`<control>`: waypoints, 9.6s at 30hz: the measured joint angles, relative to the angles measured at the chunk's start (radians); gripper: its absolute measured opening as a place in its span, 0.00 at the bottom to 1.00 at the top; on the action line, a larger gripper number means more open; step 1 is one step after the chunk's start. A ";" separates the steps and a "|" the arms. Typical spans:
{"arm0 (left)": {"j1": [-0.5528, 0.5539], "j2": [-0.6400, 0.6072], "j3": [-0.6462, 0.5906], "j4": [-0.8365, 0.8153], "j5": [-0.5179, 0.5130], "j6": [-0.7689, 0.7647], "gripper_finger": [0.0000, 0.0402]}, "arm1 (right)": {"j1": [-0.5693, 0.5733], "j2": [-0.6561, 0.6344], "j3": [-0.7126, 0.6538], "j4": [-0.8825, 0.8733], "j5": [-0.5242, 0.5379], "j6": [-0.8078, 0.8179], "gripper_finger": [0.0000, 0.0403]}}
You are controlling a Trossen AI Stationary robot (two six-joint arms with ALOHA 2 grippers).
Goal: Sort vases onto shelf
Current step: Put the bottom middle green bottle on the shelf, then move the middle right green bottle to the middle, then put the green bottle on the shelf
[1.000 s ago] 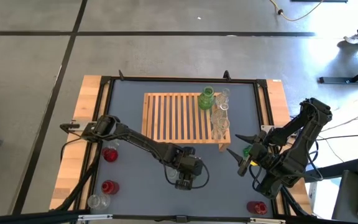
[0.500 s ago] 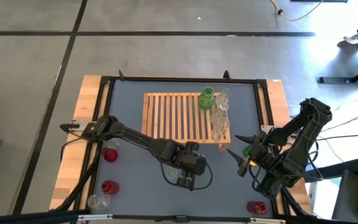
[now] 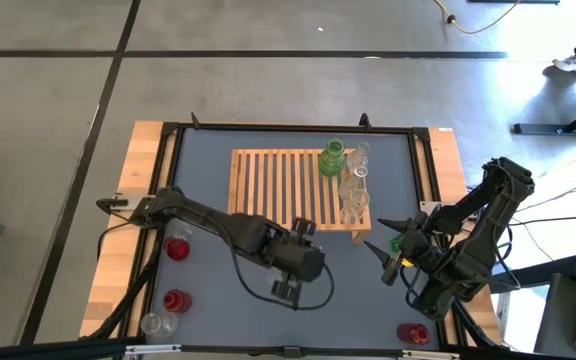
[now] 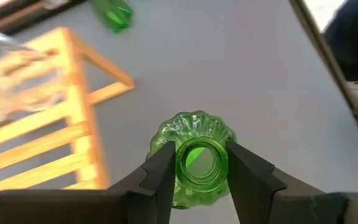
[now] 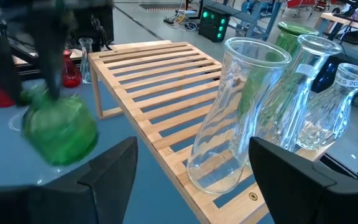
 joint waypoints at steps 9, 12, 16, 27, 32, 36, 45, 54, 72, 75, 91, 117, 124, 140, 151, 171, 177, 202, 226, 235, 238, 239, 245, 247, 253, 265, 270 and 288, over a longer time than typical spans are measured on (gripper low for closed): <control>0.114 -0.115 -0.020 0.006 -0.055 0.015 0.30 | 0.000 0.000 0.000 0.003 0.001 0.000 0.73; 0.182 -0.120 -0.020 0.013 -0.054 0.015 0.29 | 0.000 0.000 0.000 0.002 0.001 0.000 0.73; 0.281 -0.119 -0.027 0.030 -0.043 -0.003 0.29 | 0.000 0.000 0.000 0.001 0.002 -0.001 0.73; 0.404 -0.117 -0.131 0.171 0.074 -0.038 0.29 | 0.000 0.000 0.000 -0.002 0.026 -0.002 0.73; 0.412 -0.118 -0.197 0.255 0.094 -0.031 0.29 | 0.000 0.000 0.000 -0.002 0.025 -0.002 0.73; 0.416 -0.119 -0.220 0.294 0.092 -0.031 0.29 | 0.000 0.000 0.000 -0.002 0.030 -0.003 0.73; 0.425 -0.121 -0.243 0.328 0.092 -0.030 0.32 | 0.000 0.000 0.000 -0.002 0.054 -0.003 0.73; 0.435 -0.117 -0.245 0.359 0.093 0.012 0.44 | 0.000 0.000 0.000 -0.002 0.054 -0.003 0.73; 0.335 -0.381 -0.155 0.168 0.010 0.095 0.52 | 0.000 -0.001 0.000 0.010 -0.095 -0.002 0.73; 0.293 -0.483 -0.242 0.156 0.003 0.113 0.53 | 0.000 -0.001 0.000 0.031 -0.121 -0.002 0.73; 0.224 -1.124 -1.573 1.402 -0.039 0.157 0.53 | -0.085 -0.015 0.010 0.065 -0.223 0.069 0.73; 0.221 -1.360 -1.825 1.454 -0.006 0.076 0.53 | -0.202 -0.048 -0.171 -0.215 -0.971 0.471 0.73; 0.222 -1.352 -1.825 1.461 -0.006 0.074 0.53 | -0.226 -0.116 -0.249 -0.211 -0.968 0.510 0.73; 0.222 -1.352 -1.825 1.465 -0.007 0.101 0.52 | -0.229 -0.133 -0.367 -0.125 -0.993 0.518 0.69; 0.222 -1.352 -1.825 1.465 -0.006 0.101 0.52 | -0.229 -0.125 -0.368 -0.090 -0.993 0.461 0.32; 0.222 -1.352 -1.825 1.465 0.005 0.101 0.52 | -0.228 -0.115 -0.298 0.117 -1.024 0.333 0.31; 0.222 -1.352 -1.825 1.465 0.005 0.101 0.52 | -0.228 -0.059 -0.287 0.178 -1.048 0.310 0.33; 0.222 -1.352 -1.825 1.465 0.005 0.099 0.52 | -0.228 0.253 0.063 0.214 -0.962 0.118 0.33; 0.222 -1.352 -1.825 1.464 0.005 0.093 0.52 | -0.264 0.370 0.138 0.358 -0.753 -0.059 0.41; 0.222 -1.352 -1.825 1.464 0.005 0.093 0.52 | -0.270 0.369 0.138 0.364 -0.749 -0.071 0.65; 0.222 -1.352 -1.825 1.464 0.005 0.093 0.52 | -0.269 0.354 0.138 0.359 -0.760 -0.094 0.69; 0.222 -1.352 -1.825 1.464 0.005 0.093 0.52 | -0.268 0.340 0.138 0.356 -0.760 -0.103 0.70; 0.222 -1.352 -1.825 1.463 0.005 0.093 0.52 | -0.214 0.252 0.138 0.304 -0.708 -0.068 0.69; 0.222 -1.352 -1.825 1.464 0.005 0.097 0.52 | -0.166 0.243 0.138 0.307 -0.678 -0.036 0.69; 0.222 -1.352 -1.825 1.482 0.005 0.134 0.52 | -0.021 0.278 0.083 0.380 -0.532 0.132 0.69; 0.222 -1.352 -1.825 1.418 0.055 0.094 0.52 | -0.041 0.463 0.032 0.621 -0.409 0.134 0.68; 0.219 -1.352 -1.824 1.376 0.104 0.090 0.52 | -0.084 0.499 0.032 0.624 -0.389 0.117 0.68; 0.151 -1.352 -1.824 1.350 0.119 0.091 0.52 | -0.142 0.499 0.032 0.649 -0.416 0.074 0.46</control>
